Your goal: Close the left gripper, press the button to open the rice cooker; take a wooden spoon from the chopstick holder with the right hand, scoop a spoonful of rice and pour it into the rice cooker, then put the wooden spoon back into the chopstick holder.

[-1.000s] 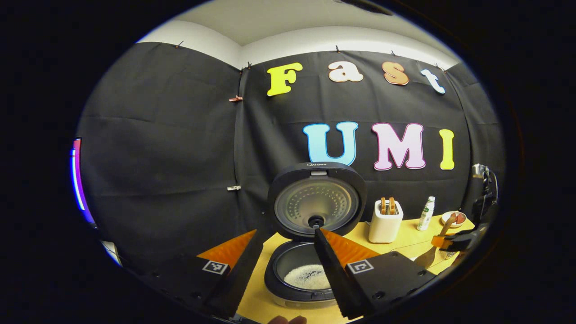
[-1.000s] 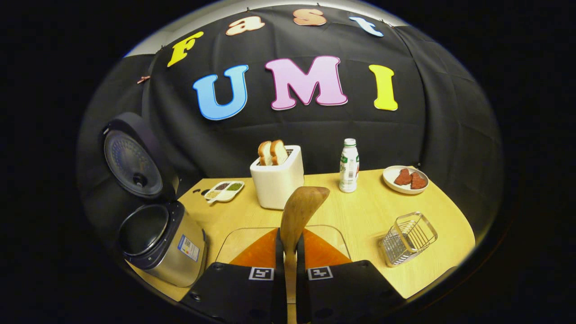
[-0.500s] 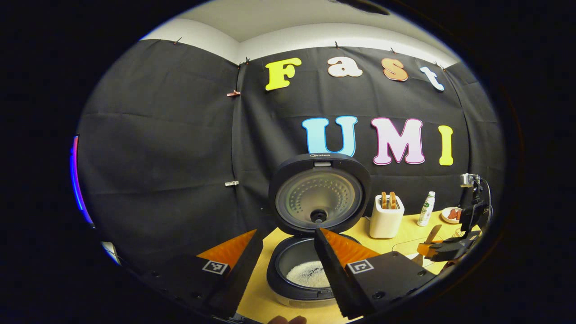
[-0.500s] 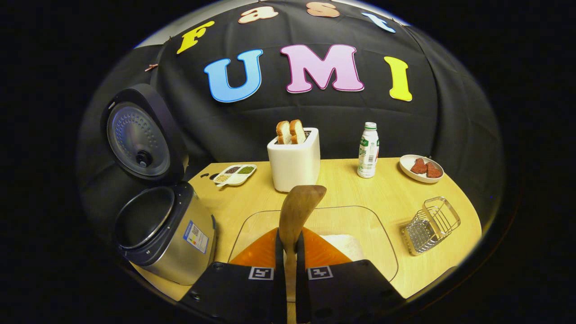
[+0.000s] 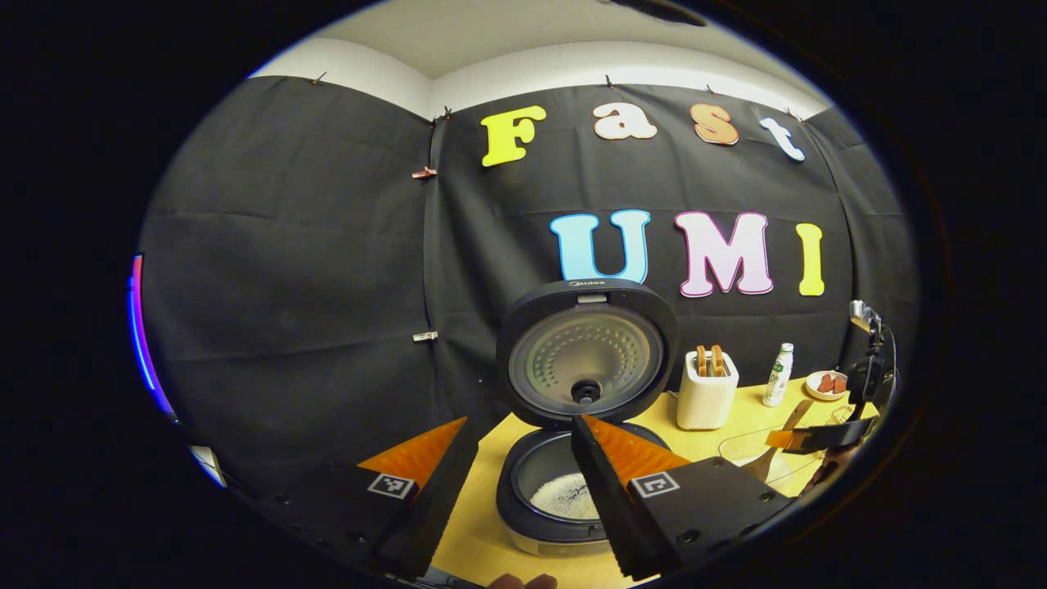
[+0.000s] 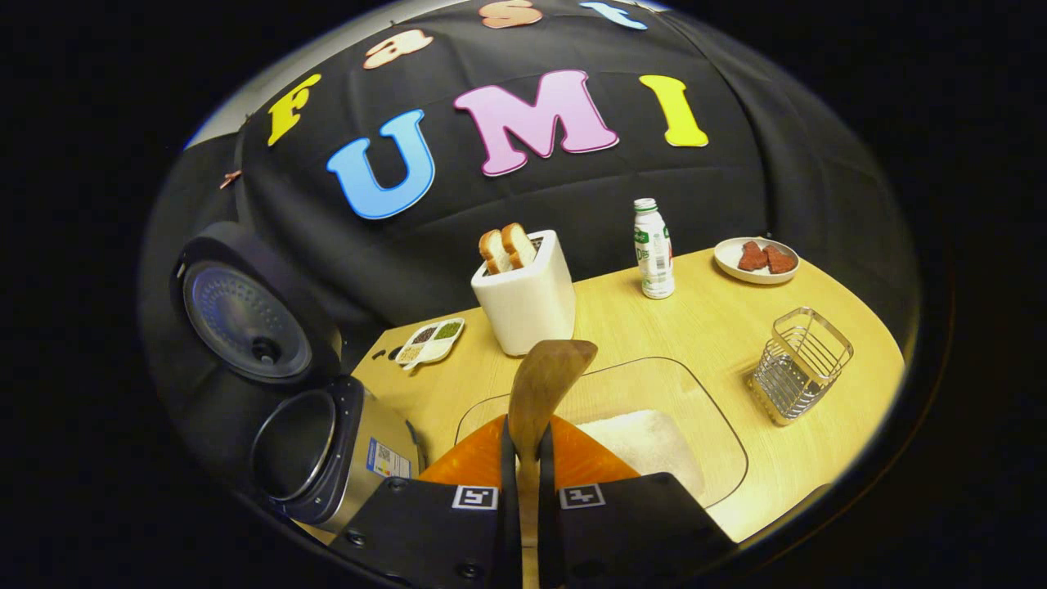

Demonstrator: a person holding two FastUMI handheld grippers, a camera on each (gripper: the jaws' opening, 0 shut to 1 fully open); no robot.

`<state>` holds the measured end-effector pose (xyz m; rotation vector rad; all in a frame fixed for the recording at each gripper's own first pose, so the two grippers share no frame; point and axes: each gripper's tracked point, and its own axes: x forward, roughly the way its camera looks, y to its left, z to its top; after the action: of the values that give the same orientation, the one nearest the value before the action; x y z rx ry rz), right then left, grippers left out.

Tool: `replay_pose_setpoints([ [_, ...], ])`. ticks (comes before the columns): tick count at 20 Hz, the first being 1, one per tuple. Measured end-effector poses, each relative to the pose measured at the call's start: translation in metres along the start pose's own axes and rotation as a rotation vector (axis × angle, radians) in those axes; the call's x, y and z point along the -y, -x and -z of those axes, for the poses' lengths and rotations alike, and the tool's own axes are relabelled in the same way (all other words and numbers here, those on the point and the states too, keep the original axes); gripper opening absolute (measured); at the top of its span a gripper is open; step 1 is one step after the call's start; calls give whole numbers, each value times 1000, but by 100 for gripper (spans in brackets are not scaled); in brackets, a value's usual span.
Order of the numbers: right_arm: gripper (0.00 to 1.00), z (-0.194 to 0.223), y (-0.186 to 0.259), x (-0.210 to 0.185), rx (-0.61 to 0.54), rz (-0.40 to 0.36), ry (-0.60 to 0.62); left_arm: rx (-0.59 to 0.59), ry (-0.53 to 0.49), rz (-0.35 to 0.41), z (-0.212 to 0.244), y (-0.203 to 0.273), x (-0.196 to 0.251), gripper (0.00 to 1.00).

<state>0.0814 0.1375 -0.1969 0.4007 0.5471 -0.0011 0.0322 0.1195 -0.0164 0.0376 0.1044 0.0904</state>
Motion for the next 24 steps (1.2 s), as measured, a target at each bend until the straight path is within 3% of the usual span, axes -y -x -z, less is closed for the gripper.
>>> replay_pose_setpoints([
  [7, 12, -32, 12, 10, 69, 28, -16, 24, -10, 16, -8, 3, 5, 81],
  [11, 12, -60, 24, -9, 108, 3, -48, 31, -10, 10, -9, 5, 0, 81],
  [18, 12, -106, 48, -99, 171, -154, -37, 28, 38, -25, -3, 5, -18, 81],
  [24, 12, -91, 56, -191, 144, -314, 52, 46, 21, -53, -5, 12, -31, 80],
])
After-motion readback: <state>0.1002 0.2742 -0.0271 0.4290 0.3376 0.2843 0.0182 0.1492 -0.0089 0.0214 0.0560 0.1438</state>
